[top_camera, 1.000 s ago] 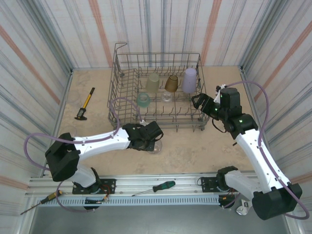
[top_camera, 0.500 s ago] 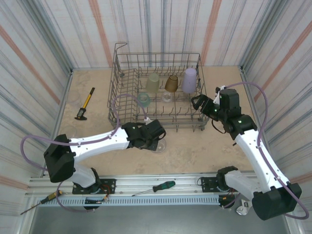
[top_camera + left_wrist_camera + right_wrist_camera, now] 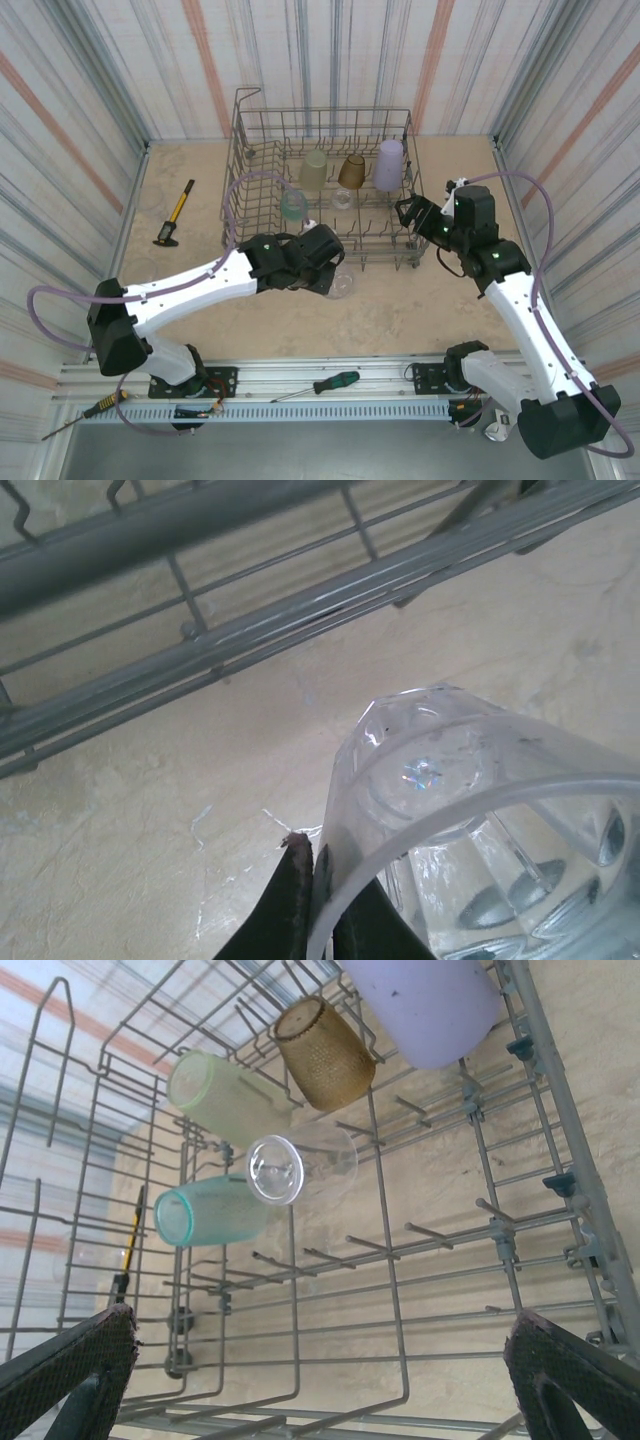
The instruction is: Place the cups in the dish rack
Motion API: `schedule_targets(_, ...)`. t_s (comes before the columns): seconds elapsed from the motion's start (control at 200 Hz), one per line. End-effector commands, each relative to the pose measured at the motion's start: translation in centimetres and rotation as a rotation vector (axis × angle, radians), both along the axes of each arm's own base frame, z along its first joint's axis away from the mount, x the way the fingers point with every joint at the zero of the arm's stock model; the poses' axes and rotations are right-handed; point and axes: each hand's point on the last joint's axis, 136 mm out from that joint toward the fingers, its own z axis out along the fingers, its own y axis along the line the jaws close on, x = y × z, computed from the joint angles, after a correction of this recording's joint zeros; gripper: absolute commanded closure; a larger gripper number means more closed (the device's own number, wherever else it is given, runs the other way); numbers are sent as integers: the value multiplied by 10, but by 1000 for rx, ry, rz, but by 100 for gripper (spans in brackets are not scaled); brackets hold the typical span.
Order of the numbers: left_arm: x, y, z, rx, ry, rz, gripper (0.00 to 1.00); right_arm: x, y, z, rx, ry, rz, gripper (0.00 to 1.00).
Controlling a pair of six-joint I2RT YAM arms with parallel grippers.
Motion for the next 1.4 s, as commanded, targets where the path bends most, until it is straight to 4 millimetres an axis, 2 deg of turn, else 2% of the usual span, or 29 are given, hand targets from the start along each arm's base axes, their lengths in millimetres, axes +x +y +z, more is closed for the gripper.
schedule_targets(0.0,-4,-6,24,-27,-14,-72,100,-7,-8,0,9,6,-39,1)
schedule_targets(0.15,-4,-19,44,-64,-16,-124,100,-9,-14,3,12,-7,-56,1)
schedule_targets(0.386,8,-23,70,-89,-64,-133,100,-16,-36,0,1,21,-111,1)
schedule_targets(0.521,26,-21,83,-98,-110,-117,100,-19,-40,-1,12,17,-124,1)
schedule_targets(0.832,71,-27,132,-244,-195,-89,100,-19,-39,1,32,20,-112,1)
schedule_targets(1.057,109,-10,141,-295,-223,-68,100,-14,-35,4,60,3,-102,1)
schedule_targets(1.252,144,13,151,-372,-262,-28,100,-5,-25,2,129,-34,-81,1)
schedule_targets(1.398,164,37,148,-386,-270,22,100,4,-15,2,171,-38,-63,1)
